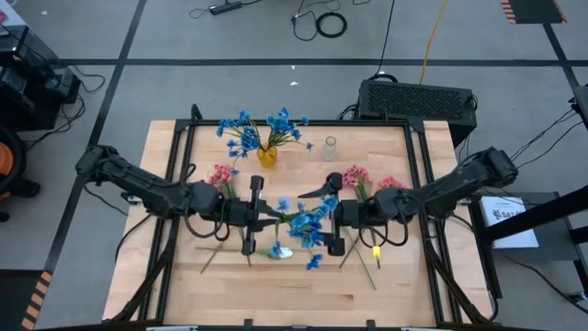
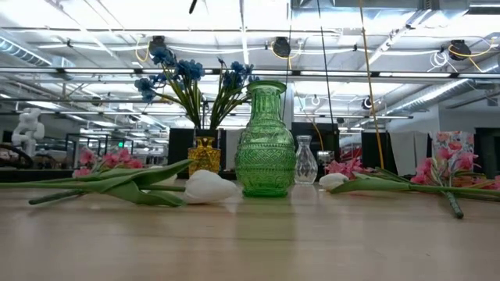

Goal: Sort flowers into vase by color
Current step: Put the blue flowers into the yellow vase

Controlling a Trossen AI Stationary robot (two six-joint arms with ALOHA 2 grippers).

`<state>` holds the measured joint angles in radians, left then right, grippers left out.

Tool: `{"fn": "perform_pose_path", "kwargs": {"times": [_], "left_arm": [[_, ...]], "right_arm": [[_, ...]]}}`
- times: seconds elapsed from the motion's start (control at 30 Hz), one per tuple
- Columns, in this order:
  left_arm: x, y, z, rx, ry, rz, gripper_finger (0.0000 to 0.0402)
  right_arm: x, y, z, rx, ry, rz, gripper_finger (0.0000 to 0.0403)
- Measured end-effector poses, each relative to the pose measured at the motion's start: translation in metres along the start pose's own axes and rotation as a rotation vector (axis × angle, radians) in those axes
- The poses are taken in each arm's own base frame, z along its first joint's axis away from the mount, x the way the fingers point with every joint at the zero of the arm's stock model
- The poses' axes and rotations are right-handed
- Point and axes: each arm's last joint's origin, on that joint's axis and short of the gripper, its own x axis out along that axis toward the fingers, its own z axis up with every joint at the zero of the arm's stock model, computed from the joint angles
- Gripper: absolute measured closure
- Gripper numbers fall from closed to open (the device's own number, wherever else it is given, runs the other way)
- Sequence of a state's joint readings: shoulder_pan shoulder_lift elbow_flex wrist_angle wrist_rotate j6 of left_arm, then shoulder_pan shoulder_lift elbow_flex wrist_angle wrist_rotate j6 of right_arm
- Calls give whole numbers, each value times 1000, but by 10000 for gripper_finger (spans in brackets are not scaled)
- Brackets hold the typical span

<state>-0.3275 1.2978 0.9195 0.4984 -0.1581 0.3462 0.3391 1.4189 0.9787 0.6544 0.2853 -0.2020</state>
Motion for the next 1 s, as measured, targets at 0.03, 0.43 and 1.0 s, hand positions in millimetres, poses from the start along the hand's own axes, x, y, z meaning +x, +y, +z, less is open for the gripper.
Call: {"fn": "perform_pose_path", "kwargs": {"times": [0.03, 0.43, 1.0], "left_arm": [[1, -1, -1, 0, 2, -1, 382], [9, -3, -11, 5, 26, -1, 381], [-5, -1, -11, -102, 177, 122, 179]], "right_arm": [[1, 1, -1, 6, -13, 21, 36], [8, -2, -9, 61, -26, 57, 178], [8, -2, -9, 53, -21, 49, 394]]}}
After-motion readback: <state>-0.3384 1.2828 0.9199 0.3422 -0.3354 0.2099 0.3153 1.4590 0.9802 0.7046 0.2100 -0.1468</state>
